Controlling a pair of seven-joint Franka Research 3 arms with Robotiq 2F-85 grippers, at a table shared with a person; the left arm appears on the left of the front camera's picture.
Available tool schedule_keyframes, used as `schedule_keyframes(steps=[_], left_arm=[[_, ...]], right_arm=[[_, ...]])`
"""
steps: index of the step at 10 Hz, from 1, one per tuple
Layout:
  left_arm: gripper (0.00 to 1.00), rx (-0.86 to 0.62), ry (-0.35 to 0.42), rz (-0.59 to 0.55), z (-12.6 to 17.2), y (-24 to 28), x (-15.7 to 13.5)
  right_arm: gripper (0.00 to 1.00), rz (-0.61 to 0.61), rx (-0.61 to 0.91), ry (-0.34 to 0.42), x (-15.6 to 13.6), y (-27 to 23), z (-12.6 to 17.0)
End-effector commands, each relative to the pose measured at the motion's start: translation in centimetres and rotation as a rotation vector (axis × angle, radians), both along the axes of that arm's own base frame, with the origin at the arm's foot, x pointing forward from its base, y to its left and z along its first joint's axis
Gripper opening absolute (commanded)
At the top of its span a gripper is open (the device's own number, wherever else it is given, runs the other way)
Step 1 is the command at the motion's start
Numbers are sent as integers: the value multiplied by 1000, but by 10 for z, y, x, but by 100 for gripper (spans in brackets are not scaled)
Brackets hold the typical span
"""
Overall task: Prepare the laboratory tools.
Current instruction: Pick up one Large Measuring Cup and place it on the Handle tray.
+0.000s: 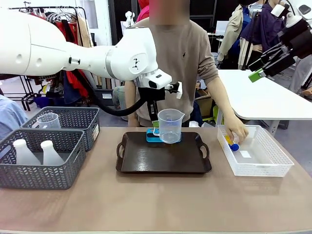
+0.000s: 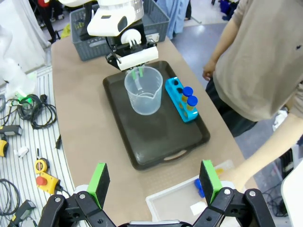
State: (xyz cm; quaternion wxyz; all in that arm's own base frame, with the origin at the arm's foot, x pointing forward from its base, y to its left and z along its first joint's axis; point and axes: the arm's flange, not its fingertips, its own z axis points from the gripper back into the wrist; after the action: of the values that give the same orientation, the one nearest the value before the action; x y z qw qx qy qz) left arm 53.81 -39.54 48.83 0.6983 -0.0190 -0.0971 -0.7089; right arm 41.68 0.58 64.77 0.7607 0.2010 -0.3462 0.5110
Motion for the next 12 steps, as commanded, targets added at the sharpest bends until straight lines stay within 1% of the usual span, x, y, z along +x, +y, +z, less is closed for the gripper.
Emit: schedule_keyframes(steps=[1,3,4,5,6,7,9,12], left_arm=[[0,1,-16,-10,-21,-21,8],[0,15,-33,-50,-39,-35,20],[0,14,-26,-69,-54,-45,25],[0,32,-48,-74,-61,-52,24],[0,32,-40,-86,-65,-53,24],[0,19,-53,-79,-74,-57,27],[0,22,-1,-72,-89,-56,29],[0,20,21,-65,-94,-60,31]], right_arm=[[100,8,21,-9,1,1,1],[100,8,21,-9,1,1,1],[100,8,21,-9,1,1,1],[100,8,21,-9,1,1,1],[100,8,21,-9,1,1,1],[100,8,21,-9,1,1,1],[100,8,21,-9,1,1,1],[100,8,21,-9,1,1,1]])
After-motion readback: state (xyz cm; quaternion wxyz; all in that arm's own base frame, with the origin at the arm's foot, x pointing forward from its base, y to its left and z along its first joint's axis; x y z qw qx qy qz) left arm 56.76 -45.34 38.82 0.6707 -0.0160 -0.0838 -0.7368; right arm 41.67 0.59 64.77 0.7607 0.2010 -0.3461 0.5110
